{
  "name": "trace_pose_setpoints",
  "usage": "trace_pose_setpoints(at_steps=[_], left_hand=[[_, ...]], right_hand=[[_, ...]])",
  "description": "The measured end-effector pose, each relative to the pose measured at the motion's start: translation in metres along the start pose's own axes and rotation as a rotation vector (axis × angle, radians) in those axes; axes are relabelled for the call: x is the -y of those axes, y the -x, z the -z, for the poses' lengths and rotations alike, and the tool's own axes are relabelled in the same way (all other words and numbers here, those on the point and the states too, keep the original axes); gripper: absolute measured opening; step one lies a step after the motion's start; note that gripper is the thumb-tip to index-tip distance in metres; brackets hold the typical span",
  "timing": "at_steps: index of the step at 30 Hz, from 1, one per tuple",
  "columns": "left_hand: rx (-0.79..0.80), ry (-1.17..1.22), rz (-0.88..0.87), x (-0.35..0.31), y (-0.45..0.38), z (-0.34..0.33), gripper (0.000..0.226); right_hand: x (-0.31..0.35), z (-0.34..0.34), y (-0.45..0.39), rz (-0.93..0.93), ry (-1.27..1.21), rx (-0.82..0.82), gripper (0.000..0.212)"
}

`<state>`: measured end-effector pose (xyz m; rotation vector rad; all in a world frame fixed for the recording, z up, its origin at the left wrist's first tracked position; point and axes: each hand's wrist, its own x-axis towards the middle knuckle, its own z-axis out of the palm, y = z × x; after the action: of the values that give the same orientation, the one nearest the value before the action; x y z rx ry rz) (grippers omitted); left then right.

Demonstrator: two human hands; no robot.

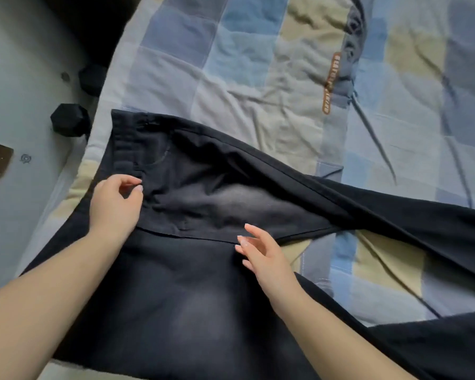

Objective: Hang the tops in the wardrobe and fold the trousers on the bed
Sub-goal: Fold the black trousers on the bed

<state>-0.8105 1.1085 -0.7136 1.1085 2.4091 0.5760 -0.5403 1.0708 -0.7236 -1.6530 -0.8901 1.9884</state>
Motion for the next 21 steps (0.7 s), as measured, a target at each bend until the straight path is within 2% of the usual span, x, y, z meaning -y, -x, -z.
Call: trace_pose_setpoints(at_steps=[6, 9, 15, 18, 21], left_hand=[[0.252, 0.035, -0.161, -0.136, 0.092, -0.097, 0.009], [0.41, 0.032, -0.228, -0.209, 0.163, -0.162, 0.011], [0.65, -0.08, -0.4, -0.302, 0.284, -0.271, 0.009], [0.772, -0.198, -0.568, -0.346, 0.347, -0.335, 0.01], [0.86, -0.394, -0.774, -0.375, 0.396, -0.389, 0.024]], right_hand=[[-0.026, 0.16, 0.059, -0.109, -0.143, -0.203, 0.02], [-0.046, 0.265, 0.092, -0.117, -0.196, -0.327, 0.018], [-0.094, 0.442, 0.142, -0.113, -0.053, -0.546, 0.017], [-0.122, 0.53, 0.152, -0.143, 0.052, -0.627, 0.033], [-0.139, 0.587, 0.145, -0.201, 0.117, -0.589, 0.049]])
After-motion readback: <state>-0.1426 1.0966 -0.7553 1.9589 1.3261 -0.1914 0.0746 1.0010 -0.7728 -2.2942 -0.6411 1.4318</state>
